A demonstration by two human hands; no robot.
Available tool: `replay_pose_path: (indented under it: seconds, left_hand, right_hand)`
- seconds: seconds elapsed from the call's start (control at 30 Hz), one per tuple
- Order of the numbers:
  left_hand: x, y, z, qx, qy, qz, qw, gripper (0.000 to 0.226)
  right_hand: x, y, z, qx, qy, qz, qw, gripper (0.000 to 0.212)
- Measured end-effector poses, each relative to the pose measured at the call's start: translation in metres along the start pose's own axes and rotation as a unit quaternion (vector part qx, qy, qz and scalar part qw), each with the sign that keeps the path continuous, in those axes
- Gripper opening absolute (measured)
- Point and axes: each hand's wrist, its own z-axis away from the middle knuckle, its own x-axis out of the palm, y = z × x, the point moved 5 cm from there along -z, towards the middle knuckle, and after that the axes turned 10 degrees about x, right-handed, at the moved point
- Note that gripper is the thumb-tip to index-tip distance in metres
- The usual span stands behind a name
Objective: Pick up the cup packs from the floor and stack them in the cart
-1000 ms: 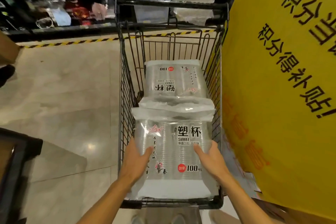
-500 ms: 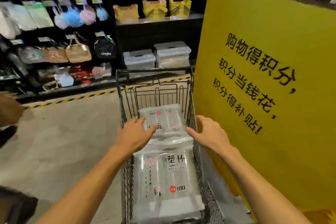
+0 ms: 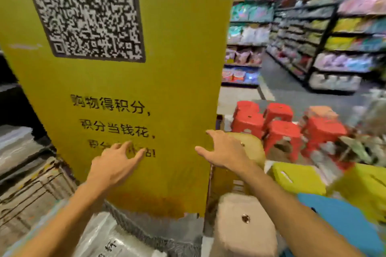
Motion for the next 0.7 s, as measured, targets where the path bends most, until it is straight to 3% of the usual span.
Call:
replay_pose_path:
  seconds: [0.13,0.3,0.47,0.63,0.7]
  left_hand:
    - [0.036,0.114,0.001,0.133,-0.049,0.003,0.990,0.084]
    - [0.090,0.284,0.031,0.297,-0.116,-0.004,0.948,0.083]
    - [0.146,0.462,0.130,0.473,-0.147,-0.020,0.868,0.081]
    - [0.200,0.621,0.291,0.616,-0.185,-0.035,0.764,0.077]
    - [0.218,0.674,0.356,0.664,-0.195,-0.031,0.721,0.093]
  right_hand:
    - [-0.042,0.118,0.078,0.139,0.047,0.012,0.989,0.078]
    - [-0.087,0.265,0.231,0.337,0.107,0.011,0.935,0.081]
    - [-0.113,0.382,0.448,0.520,0.174,-0.012,0.837,0.078]
    - [-0.110,0.450,0.672,0.662,0.203,-0.036,0.720,0.078]
    - [-0.111,0.465,0.747,0.699,0.219,-0.046,0.679,0.076]
